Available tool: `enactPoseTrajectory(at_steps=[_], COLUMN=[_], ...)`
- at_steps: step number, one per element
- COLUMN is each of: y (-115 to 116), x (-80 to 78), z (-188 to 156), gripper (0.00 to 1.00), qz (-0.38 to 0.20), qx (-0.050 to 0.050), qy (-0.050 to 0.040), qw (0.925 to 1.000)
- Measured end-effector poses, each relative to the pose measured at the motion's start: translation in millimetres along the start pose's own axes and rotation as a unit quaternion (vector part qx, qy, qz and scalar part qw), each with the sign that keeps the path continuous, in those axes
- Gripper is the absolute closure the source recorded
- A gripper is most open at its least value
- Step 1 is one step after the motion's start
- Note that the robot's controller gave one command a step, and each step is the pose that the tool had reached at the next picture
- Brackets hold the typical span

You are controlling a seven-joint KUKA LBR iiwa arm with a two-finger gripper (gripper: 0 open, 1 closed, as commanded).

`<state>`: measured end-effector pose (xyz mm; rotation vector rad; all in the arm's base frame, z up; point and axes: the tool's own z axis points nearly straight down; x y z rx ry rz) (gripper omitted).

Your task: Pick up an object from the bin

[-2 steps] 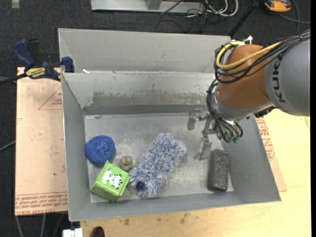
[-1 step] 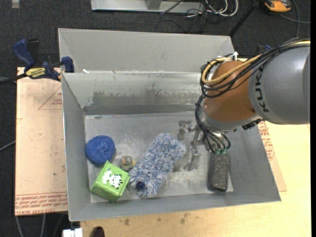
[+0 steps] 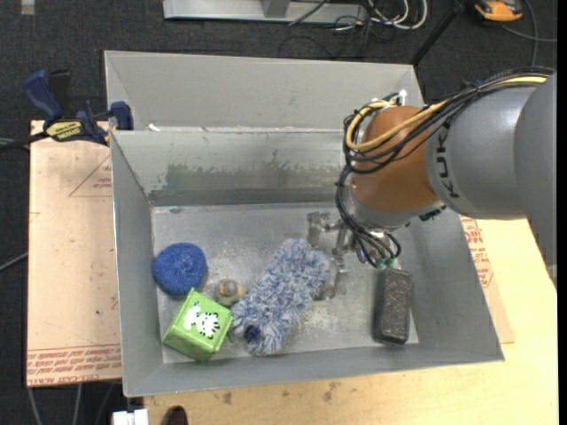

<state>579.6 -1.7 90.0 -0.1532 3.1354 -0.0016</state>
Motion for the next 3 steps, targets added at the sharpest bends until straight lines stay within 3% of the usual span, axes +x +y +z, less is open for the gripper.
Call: enactPoseTrajectory(at_steps=[1,2,3], y=[52,52,47], x=[20.8,20.8,36.0], z=[20,20,-136], gripper=[1.00,1.00,1.00], qz=[-0.136,-0.136,-0.142], qx=[-0.001,-0.001,-0.001], qy=[0.0001,0.0001,-0.0017], qw=[0.9907,0.9907,0.9899])
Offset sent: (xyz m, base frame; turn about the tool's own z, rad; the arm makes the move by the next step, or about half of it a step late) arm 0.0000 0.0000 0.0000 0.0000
